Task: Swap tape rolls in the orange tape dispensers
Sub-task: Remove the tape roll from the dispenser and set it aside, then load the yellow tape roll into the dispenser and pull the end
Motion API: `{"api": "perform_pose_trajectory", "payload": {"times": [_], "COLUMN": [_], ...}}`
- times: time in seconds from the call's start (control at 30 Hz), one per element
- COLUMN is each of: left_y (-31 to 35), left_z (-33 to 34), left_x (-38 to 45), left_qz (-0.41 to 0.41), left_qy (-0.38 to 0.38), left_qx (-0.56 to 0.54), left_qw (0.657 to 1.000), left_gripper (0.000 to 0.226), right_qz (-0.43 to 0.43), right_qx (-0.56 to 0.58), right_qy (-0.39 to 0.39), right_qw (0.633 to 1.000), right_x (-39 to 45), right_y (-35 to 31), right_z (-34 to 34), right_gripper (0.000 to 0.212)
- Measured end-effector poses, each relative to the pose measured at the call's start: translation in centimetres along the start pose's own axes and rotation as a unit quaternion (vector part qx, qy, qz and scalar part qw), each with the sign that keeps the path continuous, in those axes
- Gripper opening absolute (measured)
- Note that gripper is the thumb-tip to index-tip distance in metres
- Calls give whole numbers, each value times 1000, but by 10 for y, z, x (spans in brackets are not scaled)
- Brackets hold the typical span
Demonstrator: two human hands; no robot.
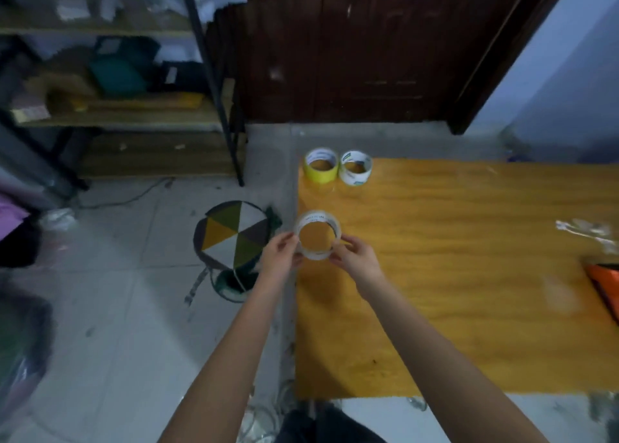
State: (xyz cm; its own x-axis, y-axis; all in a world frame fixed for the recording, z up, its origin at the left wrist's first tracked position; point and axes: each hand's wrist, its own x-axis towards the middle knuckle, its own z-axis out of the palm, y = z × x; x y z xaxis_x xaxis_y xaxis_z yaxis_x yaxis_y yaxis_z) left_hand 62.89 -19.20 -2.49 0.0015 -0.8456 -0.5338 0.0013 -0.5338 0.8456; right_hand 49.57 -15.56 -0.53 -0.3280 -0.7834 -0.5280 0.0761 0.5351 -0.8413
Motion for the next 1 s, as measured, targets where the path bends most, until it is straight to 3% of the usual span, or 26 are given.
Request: {"api": "perform_pose_trajectory", "payload": {"times": [0.1,0.23,0.4,0.57,0.67,0.77,0.87,1.0], "left_y": [-1,-6,-7,2,7,-3,-26,-44], "left_z": [12,23,32,36,35,35,45,50], "left_x": [25,51,77,94,95,87,76,73], "left_qz": [-7,8,85,116,162,303,346,334], "left_qy": [10,5,43,63,73,66,13,-8], "left_qx": [36,119,281,341,379,507,576,628], "left_qw": [999,993,955,931,908,804,741,703], "left_gripper": [35,36,42,40,38,43,52,55], "right_qz": [0,23,-12,-44,-189,-374,-338,-257], "right_qx": [-65,-181,-288,-326,-437,-519,-642,-762], "right_qy": [46,50,61,73,145,152,41,-16], "right_qw": [997,982,955,941,867,754,687,594], "right_x": [30,71,98,123,137,167,197,220], "right_y": [-3,5,0,-4,-15,-40,-73,-88], "right_z": [9,15,18,18,18,22,28,37], "right_gripper": [40,34,29,32,30,46,68,51]}}
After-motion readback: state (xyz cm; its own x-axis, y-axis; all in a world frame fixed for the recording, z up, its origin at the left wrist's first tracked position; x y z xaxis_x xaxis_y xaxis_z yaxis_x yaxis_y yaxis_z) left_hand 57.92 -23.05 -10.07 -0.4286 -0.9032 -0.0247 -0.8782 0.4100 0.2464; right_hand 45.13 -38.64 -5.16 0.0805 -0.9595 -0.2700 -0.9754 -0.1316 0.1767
